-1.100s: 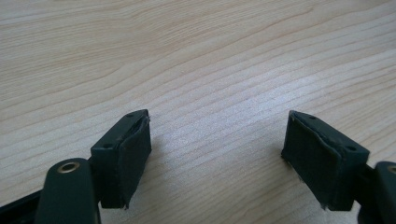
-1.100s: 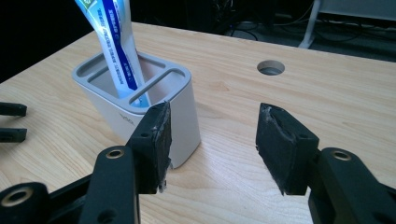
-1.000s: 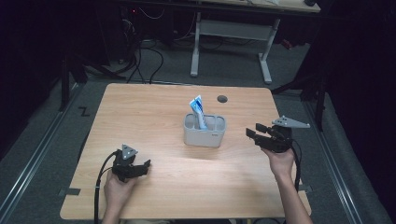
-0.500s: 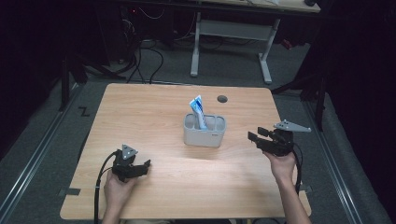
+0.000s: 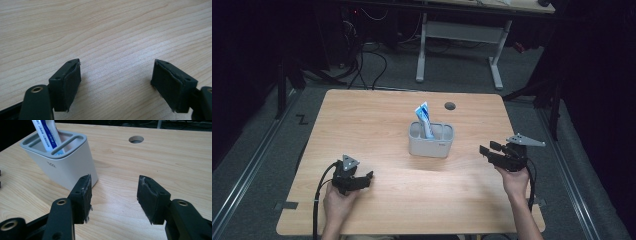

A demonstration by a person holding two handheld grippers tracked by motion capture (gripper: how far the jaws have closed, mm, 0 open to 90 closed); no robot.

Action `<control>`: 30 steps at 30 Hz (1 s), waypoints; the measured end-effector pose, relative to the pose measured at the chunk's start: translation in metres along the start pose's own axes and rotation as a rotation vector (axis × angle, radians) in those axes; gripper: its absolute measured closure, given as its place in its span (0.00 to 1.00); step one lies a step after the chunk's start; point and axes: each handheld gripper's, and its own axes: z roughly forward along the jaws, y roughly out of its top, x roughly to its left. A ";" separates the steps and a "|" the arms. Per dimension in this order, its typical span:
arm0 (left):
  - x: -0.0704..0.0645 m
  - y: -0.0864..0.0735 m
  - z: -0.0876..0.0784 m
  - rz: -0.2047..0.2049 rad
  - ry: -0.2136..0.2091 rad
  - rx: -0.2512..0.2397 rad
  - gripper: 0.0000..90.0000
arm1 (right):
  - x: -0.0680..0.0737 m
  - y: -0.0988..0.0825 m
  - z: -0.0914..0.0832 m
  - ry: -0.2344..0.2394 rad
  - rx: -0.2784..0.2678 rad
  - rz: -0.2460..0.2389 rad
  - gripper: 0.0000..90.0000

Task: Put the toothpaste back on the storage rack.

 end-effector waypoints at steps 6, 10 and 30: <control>0.000 0.000 0.000 0.001 0.000 0.001 0.26 | -0.003 -0.010 0.004 -0.011 0.026 0.004 0.51; 0.000 0.000 0.000 -0.001 0.000 0.000 0.26 | -0.005 -0.015 0.005 -0.016 0.031 0.017 0.51; 0.000 0.000 0.000 0.001 0.001 0.002 0.26 | -0.019 -0.040 0.008 -0.074 0.066 0.047 0.50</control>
